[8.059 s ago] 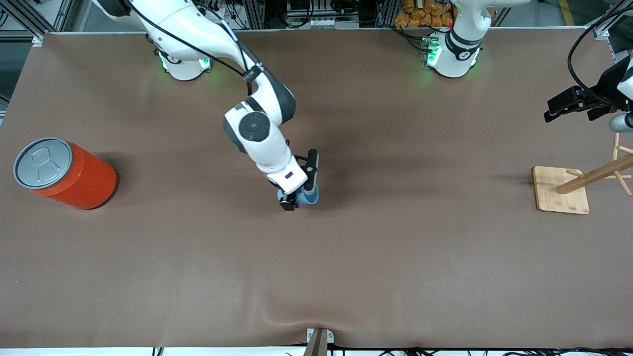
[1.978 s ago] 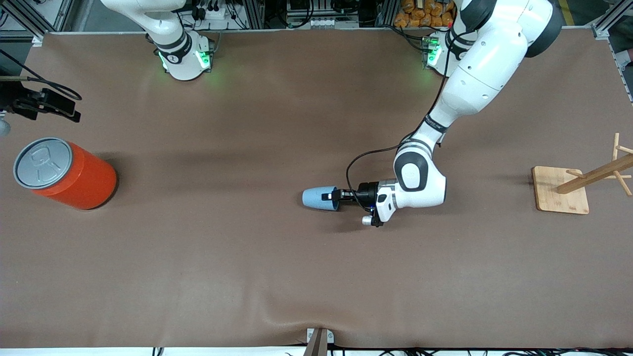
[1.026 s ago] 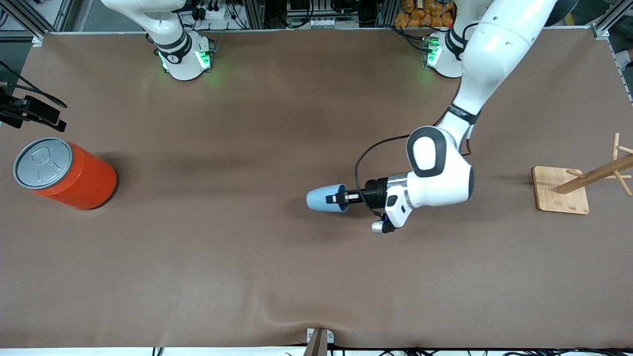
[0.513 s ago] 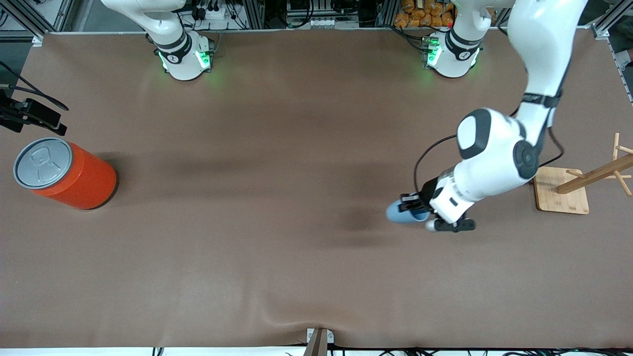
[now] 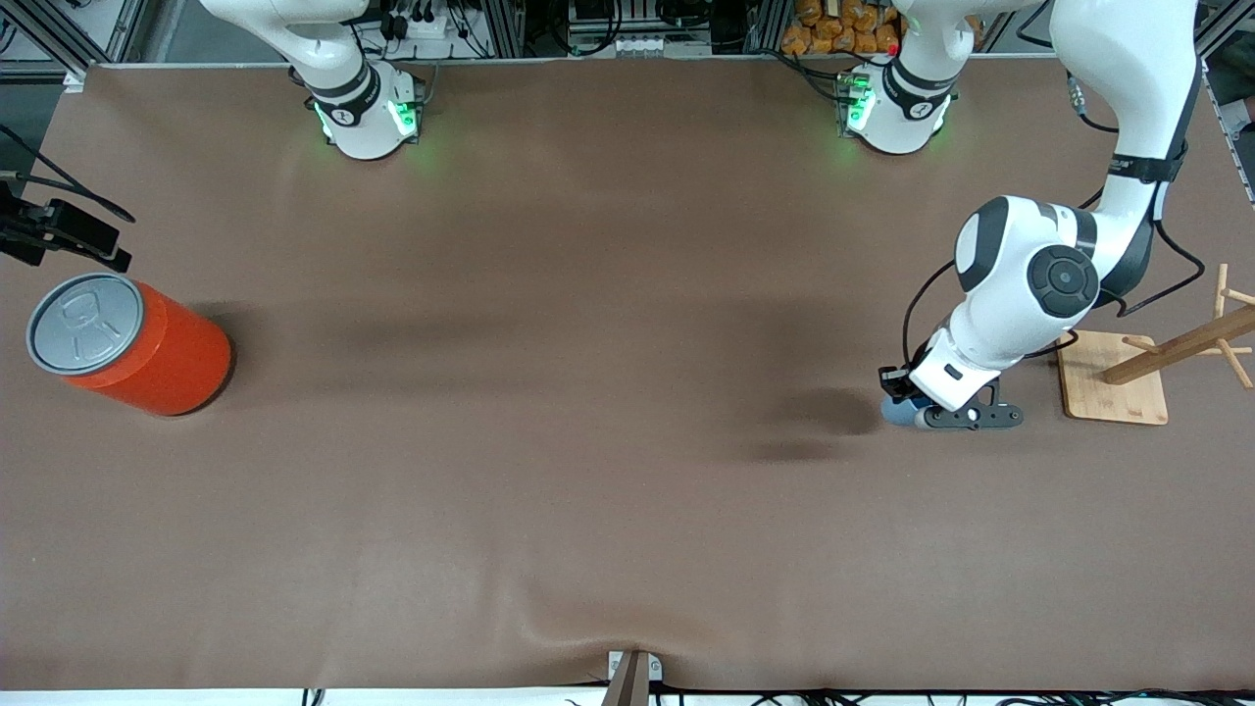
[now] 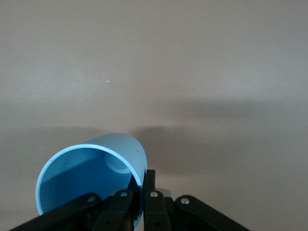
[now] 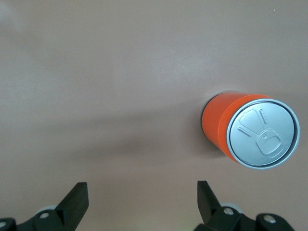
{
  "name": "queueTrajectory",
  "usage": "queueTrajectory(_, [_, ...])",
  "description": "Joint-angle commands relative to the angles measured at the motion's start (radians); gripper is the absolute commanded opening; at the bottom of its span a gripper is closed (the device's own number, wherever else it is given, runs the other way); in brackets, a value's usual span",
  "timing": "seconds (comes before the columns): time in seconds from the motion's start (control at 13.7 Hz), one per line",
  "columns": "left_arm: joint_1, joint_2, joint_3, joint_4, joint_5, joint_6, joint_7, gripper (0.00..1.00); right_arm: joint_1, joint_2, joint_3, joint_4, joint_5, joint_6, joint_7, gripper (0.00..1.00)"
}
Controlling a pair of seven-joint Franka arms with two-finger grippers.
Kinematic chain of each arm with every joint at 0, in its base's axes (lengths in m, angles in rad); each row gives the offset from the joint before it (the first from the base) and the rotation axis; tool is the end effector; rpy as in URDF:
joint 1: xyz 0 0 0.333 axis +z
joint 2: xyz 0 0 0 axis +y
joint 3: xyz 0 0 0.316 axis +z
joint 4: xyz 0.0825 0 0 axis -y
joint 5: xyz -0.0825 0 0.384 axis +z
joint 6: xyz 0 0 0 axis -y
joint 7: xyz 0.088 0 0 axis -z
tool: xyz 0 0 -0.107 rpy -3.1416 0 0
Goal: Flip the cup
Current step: 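Rotate the blue cup upright with the left gripper, rim up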
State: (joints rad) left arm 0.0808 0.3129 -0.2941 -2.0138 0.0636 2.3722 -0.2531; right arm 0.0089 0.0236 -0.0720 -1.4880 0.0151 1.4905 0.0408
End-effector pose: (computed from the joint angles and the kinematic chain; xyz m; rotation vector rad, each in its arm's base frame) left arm 0.5926 -0.1214 0.3097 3.0845 0.0178 0.0751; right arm 0.5531 -0.0327 0.6432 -3.1237 0.1608 0.0327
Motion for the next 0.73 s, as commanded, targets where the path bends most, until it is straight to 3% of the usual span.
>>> queueTrajectory(0.0, [0.014,-0.003,-0.007,-0.036,0.032,0.03,-0.014,0.0,-0.01,0.003,0.006,0.012,0.012,0.004,-0.007,1.0])
queueTrajectory(0.51, [0.002,0.052,-0.008,-0.034,0.119,0.055,-0.166,0.01,-0.014,0.003,0.006,0.014,0.013,0.008,-0.007,1.0])
queueTrajectory(0.59, [0.004,0.064,-0.007,-0.03,0.119,0.056,-0.167,0.24,-0.013,0.003,0.006,0.014,0.013,0.007,-0.007,1.0])
queueTrajectory(0.66, [0.004,0.069,-0.007,-0.029,0.121,0.056,-0.167,0.4,-0.013,0.003,0.006,0.014,0.013,0.007,-0.007,1.0])
